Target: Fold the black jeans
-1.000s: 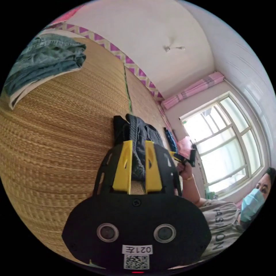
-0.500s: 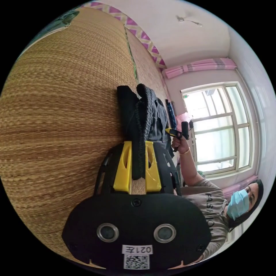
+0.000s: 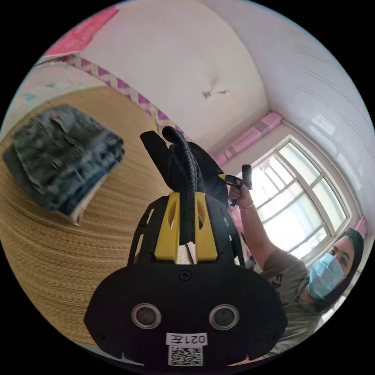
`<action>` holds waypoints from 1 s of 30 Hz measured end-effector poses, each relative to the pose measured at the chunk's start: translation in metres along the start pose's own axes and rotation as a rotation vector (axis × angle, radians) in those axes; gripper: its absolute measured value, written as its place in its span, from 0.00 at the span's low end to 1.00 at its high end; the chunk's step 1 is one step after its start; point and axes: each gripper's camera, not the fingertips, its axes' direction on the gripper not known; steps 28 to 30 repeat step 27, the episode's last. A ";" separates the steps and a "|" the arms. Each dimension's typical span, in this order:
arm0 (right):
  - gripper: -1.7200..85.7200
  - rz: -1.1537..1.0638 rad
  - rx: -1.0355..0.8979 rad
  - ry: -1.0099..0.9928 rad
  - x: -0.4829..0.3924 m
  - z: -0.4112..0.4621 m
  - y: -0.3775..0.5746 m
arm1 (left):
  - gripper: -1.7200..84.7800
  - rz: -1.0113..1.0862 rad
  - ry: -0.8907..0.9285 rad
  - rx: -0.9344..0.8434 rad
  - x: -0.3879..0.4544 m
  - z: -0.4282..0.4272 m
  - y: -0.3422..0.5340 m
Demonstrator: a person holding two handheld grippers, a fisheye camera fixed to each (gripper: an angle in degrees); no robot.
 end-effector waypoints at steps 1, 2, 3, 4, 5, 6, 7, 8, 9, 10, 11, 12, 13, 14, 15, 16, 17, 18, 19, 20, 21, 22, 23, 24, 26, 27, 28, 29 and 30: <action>0.07 -0.046 -0.008 0.031 -0.022 0.022 -0.055 | 0.08 -0.012 -0.026 0.078 -0.006 -0.031 -0.005; 0.07 -0.095 -0.017 0.081 -0.047 0.046 -0.104 | 0.08 -0.019 -0.039 0.117 -0.010 -0.046 -0.007; 0.07 -0.114 -0.016 0.108 -0.060 0.059 -0.127 | 0.08 -0.038 -0.071 0.194 -0.017 -0.072 -0.007; 0.08 -0.143 -0.007 0.163 -0.086 0.085 -0.167 | 0.08 -0.076 -0.088 0.272 -0.027 -0.093 -0.003; 0.08 -0.159 0.011 0.219 -0.109 0.113 -0.197 | 0.08 -0.097 -0.094 0.307 -0.033 -0.102 -0.001; 0.08 -0.157 0.017 0.246 -0.118 0.127 -0.210 | 0.08 -0.150 -0.120 0.371 -0.048 -0.115 0.006; 0.09 -0.140 0.030 0.305 -0.132 0.155 -0.230 | 0.08 -0.207 -0.141 0.425 -0.066 -0.123 0.015; 0.07 -0.138 0.046 0.366 -0.144 0.182 -0.239 | 0.09 -0.234 -0.151 0.447 -0.077 -0.124 0.020; 0.06 -0.139 0.049 0.404 -0.148 0.194 -0.241 | 0.09 -0.300 -0.187 0.473 -0.104 -0.124 0.032; 0.04 -0.156 0.053 0.465 -0.153 0.217 -0.237 | 0.09 -0.402 -0.227 0.482 -0.137 -0.119 0.050; 0.02 -0.163 0.050 0.515 -0.151 0.235 -0.227 | 0.10 -0.460 -0.237 0.478 -0.155 -0.116 0.061; 0.02 -0.161 0.043 0.528 -0.148 0.243 -0.221 | 0.10 -0.547 -0.163 0.495 -0.188 -0.113 0.085; 0.01 -0.160 0.010 0.505 -0.139 0.253 -0.207 | 0.10 -0.530 0.008 0.577 -0.205 -0.114 0.106; 0.01 -0.168 -0.040 0.467 -0.128 0.256 -0.189 | 0.10 -0.509 0.071 0.604 -0.208 -0.116 0.112; 0.01 -0.168 -0.054 0.460 -0.123 0.255 -0.180 | 0.10 -0.498 0.093 0.592 -0.205 -0.118 0.118; 0.01 -0.166 -0.061 0.444 -0.112 0.246 -0.154 | 0.09 -0.481 0.053 0.560 -0.191 -0.121 0.120; 0.01 -0.163 -0.068 0.424 -0.103 0.232 -0.124 | 0.09 -0.464 0.030 0.551 -0.181 -0.122 0.121; 0.01 -0.160 -0.076 0.417 -0.098 0.223 -0.108 | 0.06 -0.410 -0.008 0.542 -0.159 -0.125 0.123; 0.01 -0.167 -0.085 0.389 -0.092 0.201 -0.074 | 0.03 -0.322 -0.019 0.534 -0.132 -0.126 0.126; 0.01 -0.167 -0.077 0.378 -0.087 0.175 -0.036 | 0.02 -0.281 -0.030 0.523 -0.118 -0.124 0.127; 0.01 -0.165 -0.073 0.372 -0.085 0.161 -0.016 | 0.02 -0.200 -0.106 0.484 -0.083 -0.117 0.131; 0.01 -0.170 -0.062 0.362 -0.083 0.132 0.026 | 0.01 -0.090 -0.211 0.414 -0.043 -0.100 0.134; 0.01 -0.153 -0.050 0.376 -0.081 0.101 0.071 | 0.01 -0.026 -0.250 0.370 -0.022 -0.087 0.136; 0.01 -0.140 -0.040 0.388 -0.080 0.086 0.094 | 0.01 0.079 -0.302 0.290 0.016 -0.057 0.142; 0.02 -0.088 -0.007 0.472 -0.076 0.027 0.185 | 0.01 0.203 -0.311 0.174 0.066 -0.003 0.157; 0.03 -0.071 -0.002 0.508 -0.075 0.013 0.207 | 0.01 0.251 -0.277 0.097 0.093 0.037 0.168; 0.03 -0.071 -0.002 0.508 -0.075 0.013 0.207 | 0.01 0.251 -0.277 0.097 0.093 0.037 0.168; 0.03 -0.071 -0.002 0.508 -0.075 0.013 0.207 | 0.01 0.251 -0.277 0.097 0.093 0.037 0.168; 0.03 -0.071 -0.002 0.508 -0.075 0.013 0.207 | 0.01 0.251 -0.277 0.097 0.093 0.037 0.168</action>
